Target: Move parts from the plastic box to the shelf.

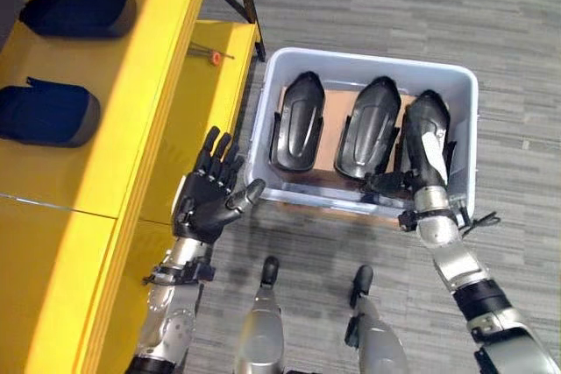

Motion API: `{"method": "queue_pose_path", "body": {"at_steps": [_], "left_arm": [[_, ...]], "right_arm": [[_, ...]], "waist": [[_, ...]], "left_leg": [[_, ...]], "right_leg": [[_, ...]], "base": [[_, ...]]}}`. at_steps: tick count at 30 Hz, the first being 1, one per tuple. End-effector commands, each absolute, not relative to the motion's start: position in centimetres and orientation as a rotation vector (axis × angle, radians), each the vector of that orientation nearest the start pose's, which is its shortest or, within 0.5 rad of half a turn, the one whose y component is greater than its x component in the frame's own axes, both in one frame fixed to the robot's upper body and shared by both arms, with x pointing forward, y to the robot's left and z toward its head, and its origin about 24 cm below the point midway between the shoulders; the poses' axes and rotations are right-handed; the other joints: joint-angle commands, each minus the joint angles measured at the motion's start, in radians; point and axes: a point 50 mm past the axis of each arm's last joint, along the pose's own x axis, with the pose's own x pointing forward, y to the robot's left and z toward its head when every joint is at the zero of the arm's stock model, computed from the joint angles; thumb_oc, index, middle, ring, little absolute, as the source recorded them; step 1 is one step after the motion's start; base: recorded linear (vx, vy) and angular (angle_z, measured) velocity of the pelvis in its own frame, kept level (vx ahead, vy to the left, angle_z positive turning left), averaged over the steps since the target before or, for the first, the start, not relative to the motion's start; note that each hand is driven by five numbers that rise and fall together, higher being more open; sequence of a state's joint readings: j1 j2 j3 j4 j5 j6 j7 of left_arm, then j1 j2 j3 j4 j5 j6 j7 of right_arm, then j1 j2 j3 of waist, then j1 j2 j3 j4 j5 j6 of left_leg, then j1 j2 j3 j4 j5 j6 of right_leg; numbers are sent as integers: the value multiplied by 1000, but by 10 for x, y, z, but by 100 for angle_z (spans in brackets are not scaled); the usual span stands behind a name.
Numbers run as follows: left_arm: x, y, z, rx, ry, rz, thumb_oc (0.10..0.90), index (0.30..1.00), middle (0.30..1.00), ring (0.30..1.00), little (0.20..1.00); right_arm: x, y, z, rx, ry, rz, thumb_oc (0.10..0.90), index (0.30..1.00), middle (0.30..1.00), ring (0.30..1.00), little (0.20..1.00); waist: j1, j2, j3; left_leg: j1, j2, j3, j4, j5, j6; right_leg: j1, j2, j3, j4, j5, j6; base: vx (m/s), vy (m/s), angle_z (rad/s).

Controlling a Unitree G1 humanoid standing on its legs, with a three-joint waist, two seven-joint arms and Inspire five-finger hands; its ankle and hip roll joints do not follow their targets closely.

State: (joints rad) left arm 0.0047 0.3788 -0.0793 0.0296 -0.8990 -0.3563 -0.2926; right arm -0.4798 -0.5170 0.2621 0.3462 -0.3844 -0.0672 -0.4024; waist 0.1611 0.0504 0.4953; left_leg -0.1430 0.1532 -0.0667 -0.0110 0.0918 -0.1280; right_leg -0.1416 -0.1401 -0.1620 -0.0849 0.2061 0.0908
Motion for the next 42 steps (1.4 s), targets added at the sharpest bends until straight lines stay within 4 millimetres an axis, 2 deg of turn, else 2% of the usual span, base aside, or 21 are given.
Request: {"method": "queue_pose_path", "body": {"at_steps": [1,6,10,16,21,23,29,36,40,42], "left_arm": [[247,211,122,-438,-596,-308,900,1000,1000,1000,1000],[249,209,128,-455,-607,-341,900,1000,1000,1000,1000],[251,208,130,-467,-610,-354,900,1000,1000,1000,1000],[253,204,134,-481,-621,-366,900,1000,1000,1000,1000],[256,197,135,-496,-625,-373,900,1000,1000,1000,1000],[257,196,136,-494,-625,-372,900,1000,1000,1000,1000],[258,193,134,-514,-623,-361,900,1000,1000,1000,1000],[255,194,131,-524,-623,-340,900,1000,1000,1000,1000],[256,191,128,-526,-617,-340,900,1000,1000,1000,1000],[256,190,126,-527,-608,-345,900,1000,1000,1000,1000]], "right_arm": [[331,-167,199,-1113,-860,-266,900,1000,1000,1000,1000],[341,-173,193,-1274,-838,-272,900,1000,1000,1000,1000],[346,-180,193,-1316,-825,-332,900,1000,1000,1000,1000],[356,-181,188,-1298,-710,-299,900,1000,1000,1000,1000],[365,-182,169,-1222,-526,-310,900,1000,1000,1000,1000],[366,-181,167,-1214,-502,-316,900,1000,1000,1000,1000],[368,-168,162,-1133,-480,-262,900,1000,1000,1000,1000],[352,-131,164,-1134,-551,-72,900,1000,1000,1000,1000],[349,-126,164,-1205,-588,-106,900,1000,1000,1000,1000],[350,-128,165,-1268,-635,-179,900,1000,1000,1000,1000]], "waist": [[-8,-6,-70],[3,-4,-39],[8,-3,-25],[12,5,-2],[11,18,21],[11,20,25],[12,28,25],[-4,22,25],[-7,19,25],[-3,21,25]], "left_leg": [[-53,-51,45,53,-22,72],[-86,-54,48,57,-17,71],[-104,-54,48,60,-15,72],[-127,-62,48,67,-17,74],[-146,-66,54,68,-14,76],[-154,-69,54,71,-15,77],[-182,-74,53,76,-14,81],[-208,-80,57,83,-11,84],[-223,-82,60,88,-9,85],[-230,-82,59,88,-7,86]], "right_leg": [[5,-34,-29,167,-179,2],[-22,-34,-38,169,-180,1],[-39,-35,-43,174,-179,2],[-66,-39,-48,187,-181,1],[-93,-45,-49,200,-181,-1],[-102,-46,-48,205,-181,-1],[-138,-50,-49,223,-182,-2],[-176,-54,-41,238,-177,0],[-196,-54,-38,247,-177,1],[-203,-55,-41,252,-177,2]], "base": [[-78,2,-2],[-58,0,1],[-34,-1,5],[-8,8,0],[-11,51,-1],[-7,46,0],[6,41,0],[12,46,-1],[11,22,-6],[19,21,4]]}}
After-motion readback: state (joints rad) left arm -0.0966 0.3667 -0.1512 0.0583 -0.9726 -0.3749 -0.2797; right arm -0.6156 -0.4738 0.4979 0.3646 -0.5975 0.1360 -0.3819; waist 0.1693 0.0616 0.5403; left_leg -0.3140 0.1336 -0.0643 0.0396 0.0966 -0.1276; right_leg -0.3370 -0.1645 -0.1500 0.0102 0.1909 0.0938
